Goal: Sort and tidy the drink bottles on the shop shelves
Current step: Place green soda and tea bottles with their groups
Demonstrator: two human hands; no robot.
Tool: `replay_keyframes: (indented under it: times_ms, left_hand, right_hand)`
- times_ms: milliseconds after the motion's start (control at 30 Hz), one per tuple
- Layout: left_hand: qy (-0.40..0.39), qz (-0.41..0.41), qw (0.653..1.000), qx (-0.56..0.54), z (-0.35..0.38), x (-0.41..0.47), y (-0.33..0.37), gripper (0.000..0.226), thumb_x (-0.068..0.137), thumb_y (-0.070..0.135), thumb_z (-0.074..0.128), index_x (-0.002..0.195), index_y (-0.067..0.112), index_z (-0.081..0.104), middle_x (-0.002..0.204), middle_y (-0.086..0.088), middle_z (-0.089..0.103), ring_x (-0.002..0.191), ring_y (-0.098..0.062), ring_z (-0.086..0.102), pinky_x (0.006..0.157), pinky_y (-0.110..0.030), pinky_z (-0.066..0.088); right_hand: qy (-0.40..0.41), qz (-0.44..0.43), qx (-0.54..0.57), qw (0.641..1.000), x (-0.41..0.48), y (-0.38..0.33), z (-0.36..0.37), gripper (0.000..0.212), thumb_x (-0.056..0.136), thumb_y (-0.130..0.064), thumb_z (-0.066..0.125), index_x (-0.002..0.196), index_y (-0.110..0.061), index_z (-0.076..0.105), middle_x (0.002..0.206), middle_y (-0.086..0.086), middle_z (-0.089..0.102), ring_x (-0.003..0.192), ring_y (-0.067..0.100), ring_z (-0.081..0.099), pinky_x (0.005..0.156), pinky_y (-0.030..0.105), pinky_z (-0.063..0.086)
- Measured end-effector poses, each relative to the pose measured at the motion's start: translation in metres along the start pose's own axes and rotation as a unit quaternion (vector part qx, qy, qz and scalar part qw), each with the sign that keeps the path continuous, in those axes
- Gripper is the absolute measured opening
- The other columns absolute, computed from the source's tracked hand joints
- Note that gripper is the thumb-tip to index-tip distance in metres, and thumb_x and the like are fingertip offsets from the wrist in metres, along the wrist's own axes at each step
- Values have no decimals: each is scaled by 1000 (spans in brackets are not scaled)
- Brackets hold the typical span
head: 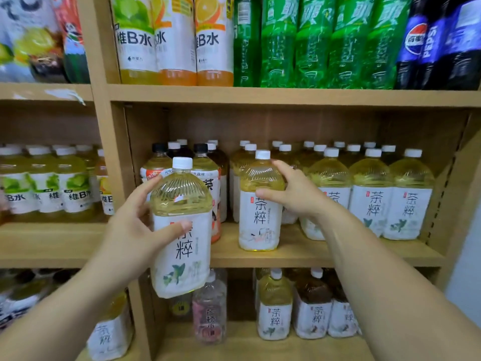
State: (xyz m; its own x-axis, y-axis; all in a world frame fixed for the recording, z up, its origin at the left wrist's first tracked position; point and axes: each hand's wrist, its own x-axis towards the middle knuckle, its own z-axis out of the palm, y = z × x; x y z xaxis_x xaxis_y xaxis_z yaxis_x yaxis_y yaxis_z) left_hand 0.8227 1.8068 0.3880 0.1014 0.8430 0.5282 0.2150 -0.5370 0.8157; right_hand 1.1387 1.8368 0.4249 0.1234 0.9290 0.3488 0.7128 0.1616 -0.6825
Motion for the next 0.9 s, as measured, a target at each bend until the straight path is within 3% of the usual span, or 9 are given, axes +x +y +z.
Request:
replay_keyframes:
  times_ms: [67, 167, 300, 433, 633, 700, 767, 833, 900]
  left_hand:
    - [-9, -6, 1000, -4, 1, 0, -2, 92, 67, 21, 88, 145, 45, 45, 108, 12, 72, 94, -1, 72, 67, -25, 63]
    - [-32, -14, 999, -17, 4, 0, -5, 91, 61, 27, 88, 138, 53, 46, 107, 17, 73, 97, -7, 74, 70, -31, 63]
    - [-47, -7, 999, -17, 9, 2, -6, 90, 60, 31, 90, 134, 58, 46, 116, 17, 72, 106, -9, 72, 83, -40, 61]
    - [-53, -4, 998, -17, 13, 1, -1, 90, 60, 36, 89, 137, 55, 46, 116, 17, 72, 105, -10, 72, 83, -40, 62]
    - [-69, -4, 997, -29, 23, -1, 8, 93, 64, 32, 89, 143, 51, 44, 121, 13, 70, 106, -14, 73, 84, -46, 62]
    - [-69, -3, 997, -37, 27, -2, 10, 88, 66, 31, 88, 138, 56, 45, 121, 15, 70, 105, -14, 73, 84, -46, 62]
    - [-78, 3, 996, -47, 38, -3, 13, 87, 67, 31, 87, 137, 58, 44, 121, 16, 70, 107, -12, 72, 84, -41, 62]
    - [-87, 7, 994, -63, 54, -1, 16, 87, 69, 28, 86, 141, 51, 43, 119, 17, 71, 107, -9, 71, 81, -35, 63]
    - [-98, 15, 993, -64, 72, 2, 20, 87, 73, 27, 87, 143, 50, 40, 119, 18, 70, 108, -6, 70, 84, -36, 62]
  right_hand:
    - [-9, -4, -14, 1000, 1, 5, -3, 104, 52, -78, 82, 142, -61, 32, 136, -4, 59, 119, 17, 63, 98, 48, 56]
    - [0, -18, -27, 999, 1, 4, -1, 98, 70, -49, 90, 149, -52, 32, 133, -6, 62, 115, 15, 64, 95, 46, 58]
    - [19, -3, -50, 999, 11, -4, 12, 104, 74, -52, 86, 155, -50, 21, 140, 2, 57, 117, 23, 63, 90, 49, 60]
    - [23, -2, -61, 998, 20, -9, 20, 100, 85, -42, 81, 160, -41, 15, 150, 4, 52, 130, 26, 55, 101, 43, 53]
    - [67, -9, -65, 996, 2, -14, 22, 97, 87, -46, 77, 160, -43, 14, 148, 6, 45, 124, 25, 57, 99, 41, 51]
    - [136, -48, -30, 989, -16, -12, 23, 82, 91, -48, 71, 158, -39, 25, 145, 1, 48, 121, 19, 56, 99, 40, 51]
    - [167, -67, 49, 982, -37, -6, 20, 57, 95, -49, 65, 147, -34, 46, 125, -6, 60, 108, 9, 60, 95, 40, 55]
    - [134, -59, 120, 982, -57, 4, 16, 41, 93, -55, 62, 129, -34, 62, 109, -12, 66, 101, 7, 64, 91, 45, 58]
    - [94, -59, 138, 984, -71, 14, 11, 44, 85, -65, 63, 122, -41, 65, 106, -13, 69, 101, 8, 67, 87, 48, 60]
